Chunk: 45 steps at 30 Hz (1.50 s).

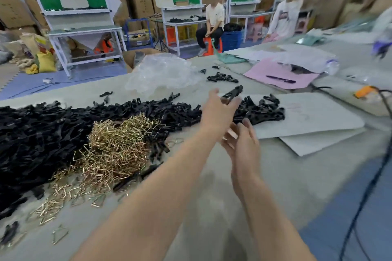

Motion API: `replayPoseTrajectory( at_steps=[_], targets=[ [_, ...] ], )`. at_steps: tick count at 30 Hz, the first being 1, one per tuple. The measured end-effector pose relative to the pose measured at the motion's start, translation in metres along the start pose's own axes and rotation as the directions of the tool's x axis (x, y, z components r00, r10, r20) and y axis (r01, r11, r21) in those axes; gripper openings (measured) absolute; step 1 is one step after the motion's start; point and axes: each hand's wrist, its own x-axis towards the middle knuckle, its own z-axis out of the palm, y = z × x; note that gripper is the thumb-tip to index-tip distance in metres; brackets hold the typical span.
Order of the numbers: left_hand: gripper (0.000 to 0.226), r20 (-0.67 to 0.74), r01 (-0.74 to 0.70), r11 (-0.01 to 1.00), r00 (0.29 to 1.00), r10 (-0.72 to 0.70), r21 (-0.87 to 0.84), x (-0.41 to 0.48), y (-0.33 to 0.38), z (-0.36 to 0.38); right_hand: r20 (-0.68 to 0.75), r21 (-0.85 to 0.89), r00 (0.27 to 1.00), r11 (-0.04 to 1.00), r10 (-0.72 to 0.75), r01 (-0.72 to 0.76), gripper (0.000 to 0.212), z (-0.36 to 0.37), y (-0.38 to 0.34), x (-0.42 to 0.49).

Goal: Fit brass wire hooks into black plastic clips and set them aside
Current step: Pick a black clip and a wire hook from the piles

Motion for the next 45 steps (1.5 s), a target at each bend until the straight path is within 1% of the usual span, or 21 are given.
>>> replayPoseTrajectory(
  at_steps=[2,5,8,10,13,15,18,21,22,24,27,29,33,35,38,42,45],
  targets=[
    [0.071,0.032,-0.005,1.000,0.999,0.006,-0.019,0.020,0.018,0.018,-0.020,0.005,1.000,1.000,-0.008,0.008,0.044,-0.005,-0.009,0.008],
    [0.059,0.045,-0.047,0.999,0.998,0.047,-0.018,0.014,0.014,0.020,0.026,-0.034,0.999,0.999,-0.019,0.020,0.039,-0.004,-0.013,0.009],
    [0.044,0.006,-0.124,0.992,0.992,0.124,0.020,-0.017,-0.015,-0.011,0.094,-0.083,0.995,0.996,-0.020,0.028,0.034,0.009,-0.003,-0.003],
    [0.039,-0.044,-0.147,0.987,0.988,0.149,0.059,-0.041,-0.040,-0.046,0.157,-0.129,0.988,0.991,-0.005,0.025,0.034,0.024,0.011,-0.018],
    [0.038,-0.134,-0.151,0.959,0.973,0.187,0.240,-0.089,-0.078,-0.106,0.264,-0.268,0.964,0.960,-0.009,0.083,0.037,0.050,0.041,-0.049],
    [0.037,-0.194,-0.151,0.904,0.950,0.244,0.400,-0.123,-0.102,-0.146,0.353,-0.333,0.936,0.934,-0.005,0.131,0.039,0.068,0.062,-0.074],
    [0.035,-0.286,-0.045,0.791,0.919,0.273,0.610,-0.167,-0.134,-0.203,0.501,-0.407,0.864,0.894,0.050,0.185,0.040,0.095,0.093,-0.110],
    [0.031,-0.391,0.139,0.668,0.888,0.243,0.731,-0.201,-0.158,-0.251,0.587,-0.458,0.804,0.859,0.099,0.228,0.039,0.118,0.117,-0.139],
    [0.033,-0.426,0.210,0.627,0.879,0.215,0.750,-0.210,-0.164,-0.263,0.598,-0.472,0.794,0.848,0.108,0.240,0.039,0.125,0.124,-0.147],
    [0.039,-0.479,0.305,0.578,0.861,0.173,0.757,-0.223,-0.173,-0.280,0.620,-0.489,0.775,0.833,0.123,0.258,0.039,0.136,0.134,-0.159],
    [0.036,-0.528,0.370,0.564,0.837,0.141,0.738,-0.228,-0.183,-0.291,0.637,-0.512,0.759,0.810,0.134,0.286,0.038,0.146,0.148,-0.166],
    [0.040,-0.532,0.387,0.552,0.837,0.126,0.739,-0.224,-0.187,-0.293,0.617,-0.512,0.769,0.827,0.169,0.229,0.037,0.150,0.155,-0.163],
    [0.047,-0.543,0.411,0.518,0.830,0.127,0.750,-0.208,-0.193,-0.299,0.568,-0.375,0.780,0.926,0.261,-0.037,0.031,0.150,0.157,-0.150],
    [0.048,-0.540,0.405,0.498,0.826,0.160,0.767,-0.198,-0.196,-0.303,0.565,-0.335,0.772,0.936,0.292,-0.108,0.028,0.150,0.158,-0.144],
    [0.050,-0.529,0.390,0.479,0.825,0.197,0.786,-0.182,-0.200,-0.306,0.584,-0.363,0.743,0.924,0.328,-0.123,0.027,0.150,0.162,-0.140],
    [0.048,-0.582,0.483,0.400,0.794,0.176,0.779,-0.164,-0.204,-0.309,0.611,-0.388,0.712,0.915,0.346,-0.111,0.026,0.150,0.165,-0.138],
    [0.040,-0.600,0.498,0.412,0.783,0.164,0.763,-0.158,-0.205,-0.309,0.620,-0.383,0.700,0.915,0.355,-0.125,0.026,0.149,0.166,-0.136]
  ],
)
